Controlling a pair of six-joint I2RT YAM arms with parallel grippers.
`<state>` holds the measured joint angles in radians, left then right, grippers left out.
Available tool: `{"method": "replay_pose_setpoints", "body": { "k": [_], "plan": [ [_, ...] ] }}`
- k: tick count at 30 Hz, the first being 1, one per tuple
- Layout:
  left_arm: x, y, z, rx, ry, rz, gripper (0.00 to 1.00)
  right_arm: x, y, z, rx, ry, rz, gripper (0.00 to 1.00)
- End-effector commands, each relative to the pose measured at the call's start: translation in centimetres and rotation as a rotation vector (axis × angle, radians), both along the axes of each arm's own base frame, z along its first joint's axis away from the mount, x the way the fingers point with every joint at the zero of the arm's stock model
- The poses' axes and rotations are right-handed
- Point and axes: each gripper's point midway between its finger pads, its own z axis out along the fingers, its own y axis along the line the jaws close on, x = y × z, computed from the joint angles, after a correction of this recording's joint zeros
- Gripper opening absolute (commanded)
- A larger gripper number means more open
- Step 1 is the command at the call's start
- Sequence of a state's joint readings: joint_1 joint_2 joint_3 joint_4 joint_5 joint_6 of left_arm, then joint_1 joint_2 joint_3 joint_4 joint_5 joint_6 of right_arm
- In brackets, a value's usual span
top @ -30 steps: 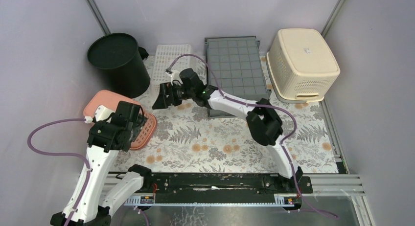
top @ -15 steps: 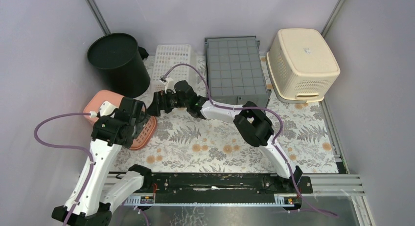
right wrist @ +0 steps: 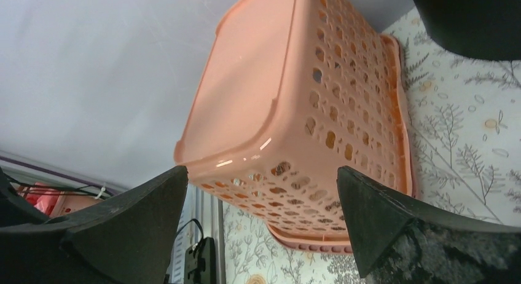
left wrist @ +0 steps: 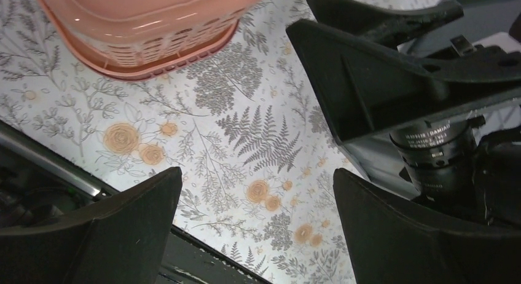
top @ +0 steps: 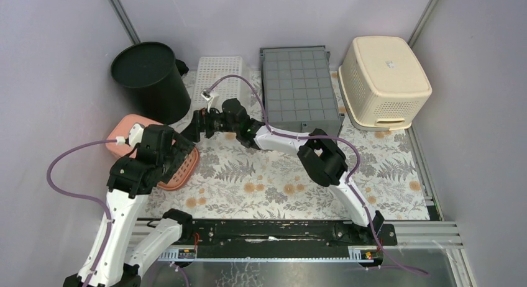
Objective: Turn the large container upside down
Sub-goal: Move the container to the center of the board.
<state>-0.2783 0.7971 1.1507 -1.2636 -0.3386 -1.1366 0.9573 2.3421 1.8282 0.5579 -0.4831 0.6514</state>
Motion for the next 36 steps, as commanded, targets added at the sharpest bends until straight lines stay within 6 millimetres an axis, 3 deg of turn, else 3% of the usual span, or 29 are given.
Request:
{"method": "replay_pose_setpoints", "body": {
  "k": [1, 12, 19, 28, 32, 36],
  "plan": [
    [1.2, -1.1, 2.9, -0.039, -0.129, -0.077, 1.00, 0.5, 1.2, 5.7, 0.065, -0.142, -0.039, 0.98],
    [1.0, -2.8, 6.4, -0.095, -0.288, -0.198, 1.00, 0.3, 3.7, 1.8, -0.119, -0.182, -0.032, 0.97],
    [0.9, -3.1, 7.1, -0.108, -0.310, -0.209, 1.00, 1.0, 3.2, -1.3, -0.245, -0.232, -0.078, 0.94],
    [1.1, -3.4, 6.8, -0.121, -0.313, -0.219, 1.00, 1.9, 0.3, -3.2, -0.370, -0.244, -0.177, 0.68],
    [1.3, -3.6, 6.7, -0.128, -0.315, -0.226, 1.00, 1.2, -1.6, -3.7, -0.399, -0.205, -0.206, 0.52],
    [1.3, -3.8, 6.5, -0.131, -0.312, -0.233, 1.00, 0.3, -3.7, -4.1, -0.411, -0.149, -0.241, 0.47]
  ]
}}
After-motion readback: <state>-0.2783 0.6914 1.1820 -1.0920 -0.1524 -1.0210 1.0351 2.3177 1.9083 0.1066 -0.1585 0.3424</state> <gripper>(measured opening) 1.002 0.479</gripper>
